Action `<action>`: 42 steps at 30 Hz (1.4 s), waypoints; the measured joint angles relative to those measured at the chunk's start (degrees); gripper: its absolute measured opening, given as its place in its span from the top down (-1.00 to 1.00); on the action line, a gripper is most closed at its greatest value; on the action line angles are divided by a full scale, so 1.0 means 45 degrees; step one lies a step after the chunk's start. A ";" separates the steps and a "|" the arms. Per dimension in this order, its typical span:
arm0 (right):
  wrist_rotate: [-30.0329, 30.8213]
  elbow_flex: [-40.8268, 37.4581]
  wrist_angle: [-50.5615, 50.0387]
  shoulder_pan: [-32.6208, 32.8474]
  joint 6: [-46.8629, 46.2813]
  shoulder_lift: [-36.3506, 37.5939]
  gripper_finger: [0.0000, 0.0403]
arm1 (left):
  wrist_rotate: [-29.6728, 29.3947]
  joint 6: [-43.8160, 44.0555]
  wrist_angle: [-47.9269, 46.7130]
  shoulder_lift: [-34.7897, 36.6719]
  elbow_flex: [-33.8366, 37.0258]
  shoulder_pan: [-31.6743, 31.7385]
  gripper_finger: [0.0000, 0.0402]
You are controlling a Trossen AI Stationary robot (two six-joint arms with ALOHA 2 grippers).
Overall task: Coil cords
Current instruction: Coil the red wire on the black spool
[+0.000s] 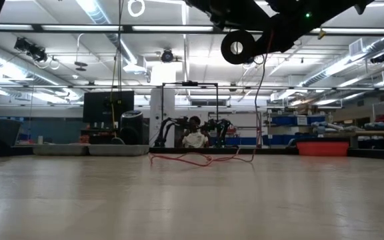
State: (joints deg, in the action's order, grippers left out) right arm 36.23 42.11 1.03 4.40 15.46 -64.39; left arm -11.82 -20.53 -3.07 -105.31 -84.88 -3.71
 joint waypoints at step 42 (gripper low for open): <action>0.0923 -0.0015 -0.0446 0.2146 -0.0478 0.2557 1.00 | -0.3546 0.1986 -0.4742 0.1393 -0.1445 -0.0985 0.49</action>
State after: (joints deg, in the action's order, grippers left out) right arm 40.38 42.04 -0.97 14.06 13.31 -52.89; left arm -27.77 -11.60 -24.40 -99.04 -91.38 -8.14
